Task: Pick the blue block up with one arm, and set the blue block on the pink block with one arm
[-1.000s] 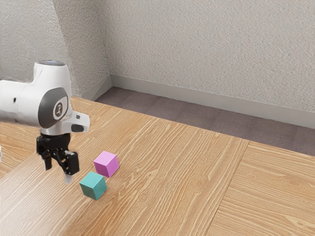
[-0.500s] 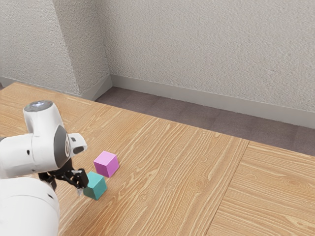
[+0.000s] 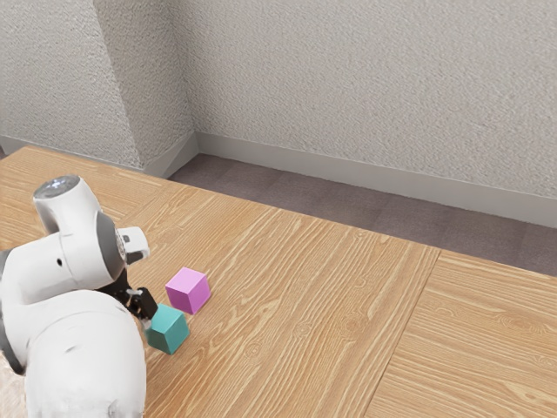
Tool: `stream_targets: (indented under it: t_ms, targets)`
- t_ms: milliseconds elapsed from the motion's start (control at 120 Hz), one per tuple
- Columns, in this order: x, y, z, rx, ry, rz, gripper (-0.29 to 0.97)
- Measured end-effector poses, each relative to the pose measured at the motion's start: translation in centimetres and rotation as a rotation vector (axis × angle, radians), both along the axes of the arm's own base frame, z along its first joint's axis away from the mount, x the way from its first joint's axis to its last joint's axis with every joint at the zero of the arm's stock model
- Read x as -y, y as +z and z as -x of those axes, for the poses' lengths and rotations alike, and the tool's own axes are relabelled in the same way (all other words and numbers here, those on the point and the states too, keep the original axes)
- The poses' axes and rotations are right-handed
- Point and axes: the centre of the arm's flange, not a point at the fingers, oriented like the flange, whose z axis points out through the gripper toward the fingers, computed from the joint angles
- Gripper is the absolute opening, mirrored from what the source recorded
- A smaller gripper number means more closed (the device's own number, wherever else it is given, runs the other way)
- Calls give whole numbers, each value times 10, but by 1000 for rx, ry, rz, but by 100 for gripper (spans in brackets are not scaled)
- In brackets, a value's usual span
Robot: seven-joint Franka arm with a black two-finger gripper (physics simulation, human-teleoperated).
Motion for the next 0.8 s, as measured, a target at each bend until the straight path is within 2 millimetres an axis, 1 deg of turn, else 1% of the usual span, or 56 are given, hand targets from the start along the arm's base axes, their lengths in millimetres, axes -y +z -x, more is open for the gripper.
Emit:
stream_targets:
  t_ms: [50,108,192,233,292,350,533,675,800]
  targets:
    - [4,1,-17,0,-40,3,68]
    - [10,2,-31,10,-86,16,68]
    - [16,-4,-42,8,-129,41,68]
    - [20,-11,-44,-2,-150,50,68]
    - [25,-21,-46,-17,-171,63,68]
    - [24,-27,-47,-25,-180,70,68]
    - [19,-32,-46,-31,-197,79,68]
    - [20,-44,-45,-65,-199,80,68]
    - [18,-49,-44,-80,-179,76,68]
